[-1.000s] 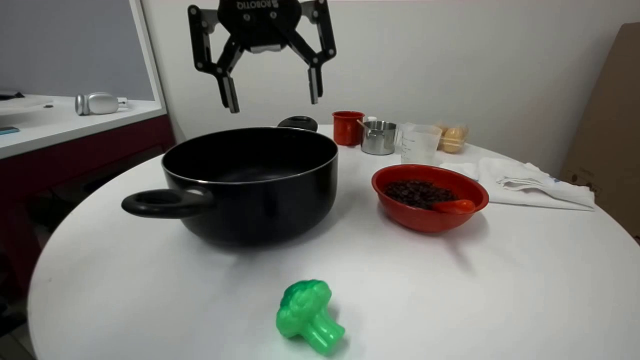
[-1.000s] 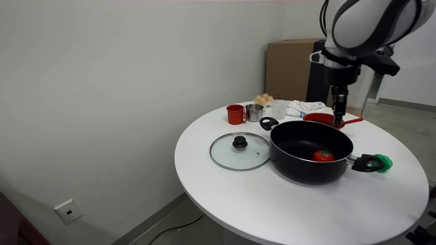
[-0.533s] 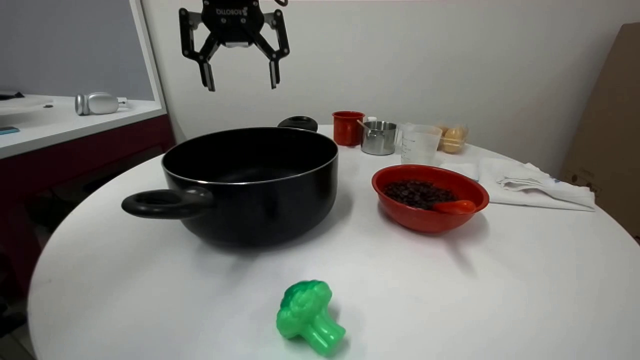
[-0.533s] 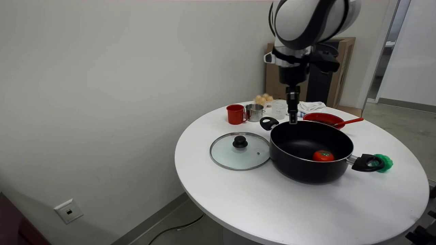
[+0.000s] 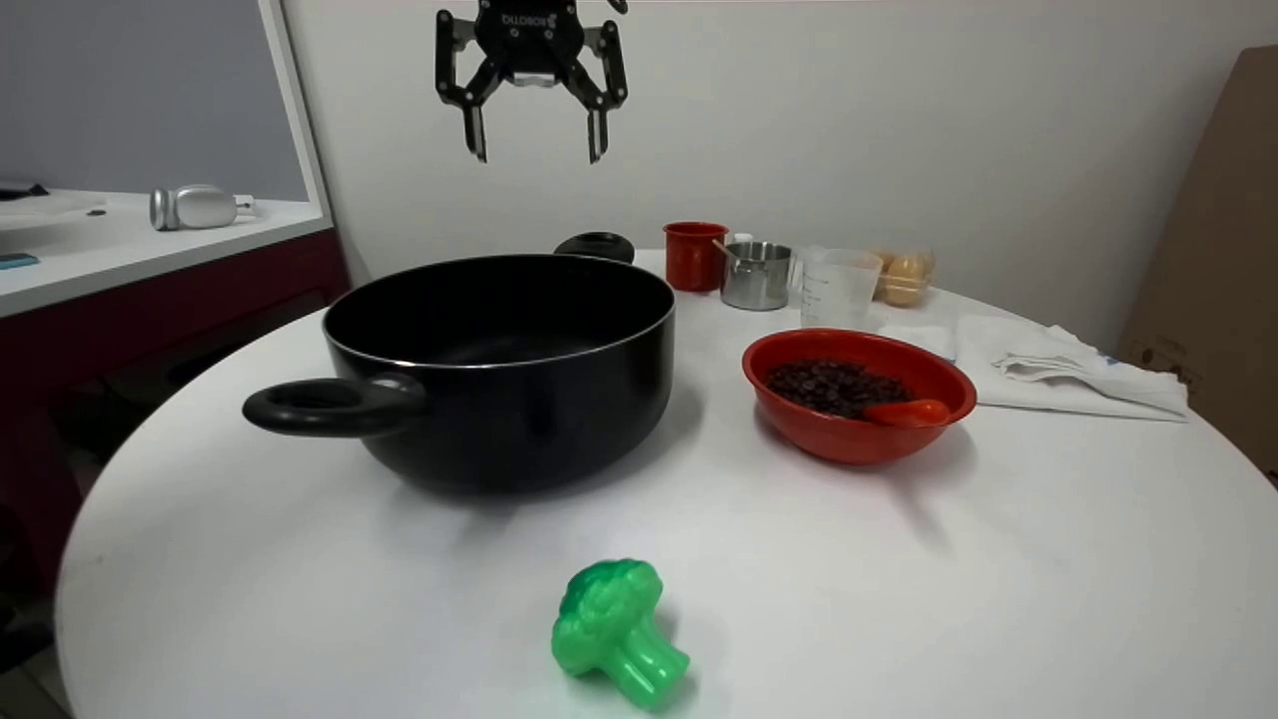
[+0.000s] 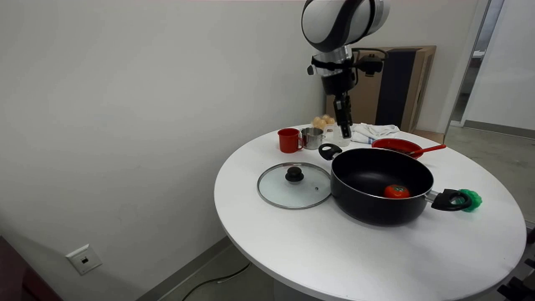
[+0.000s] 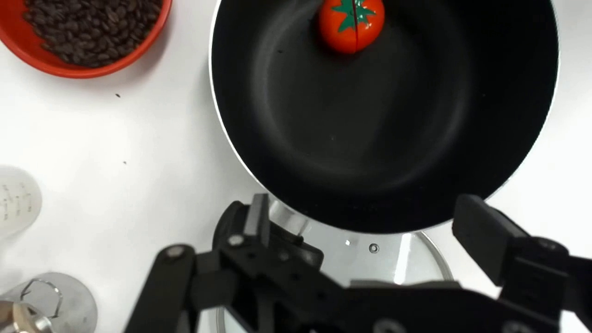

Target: Remove the glass lid from the pot, take out the broccoli and orange from the pot and place them on the table

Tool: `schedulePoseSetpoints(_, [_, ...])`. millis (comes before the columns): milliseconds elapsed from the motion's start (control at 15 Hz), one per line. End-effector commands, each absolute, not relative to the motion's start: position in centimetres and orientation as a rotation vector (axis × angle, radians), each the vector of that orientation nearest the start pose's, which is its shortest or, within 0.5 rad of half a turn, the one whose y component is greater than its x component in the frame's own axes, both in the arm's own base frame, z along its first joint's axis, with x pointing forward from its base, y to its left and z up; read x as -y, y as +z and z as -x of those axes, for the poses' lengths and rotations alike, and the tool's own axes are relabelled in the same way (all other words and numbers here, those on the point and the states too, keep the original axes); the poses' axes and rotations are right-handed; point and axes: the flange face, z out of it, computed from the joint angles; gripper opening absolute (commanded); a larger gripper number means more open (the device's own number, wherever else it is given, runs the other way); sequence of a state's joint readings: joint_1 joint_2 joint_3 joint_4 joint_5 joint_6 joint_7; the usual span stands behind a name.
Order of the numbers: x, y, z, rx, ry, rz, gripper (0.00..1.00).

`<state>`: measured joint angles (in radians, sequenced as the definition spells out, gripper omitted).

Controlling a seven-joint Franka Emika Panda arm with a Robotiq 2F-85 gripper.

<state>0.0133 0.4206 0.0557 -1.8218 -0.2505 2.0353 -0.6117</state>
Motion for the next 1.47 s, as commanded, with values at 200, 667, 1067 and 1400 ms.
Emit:
schedulePoseSetpoints(200, [-2.1, 30.4, -62.6, 1.261, 0.406, 2.987, 1.0])
schedulePoseSetpoints(667, [-3.5, 30.4, -59.9, 1.306, 0.299, 3.039, 1.0])
schedulePoseSetpoints(1067, [-2.2, 26.2, -53.4, 1.281, 0.34, 3.043, 1.0])
schedulePoseSetpoints(1400, [1.4, 23.2, -49.4, 1.283, 0.447, 3.048, 1.0])
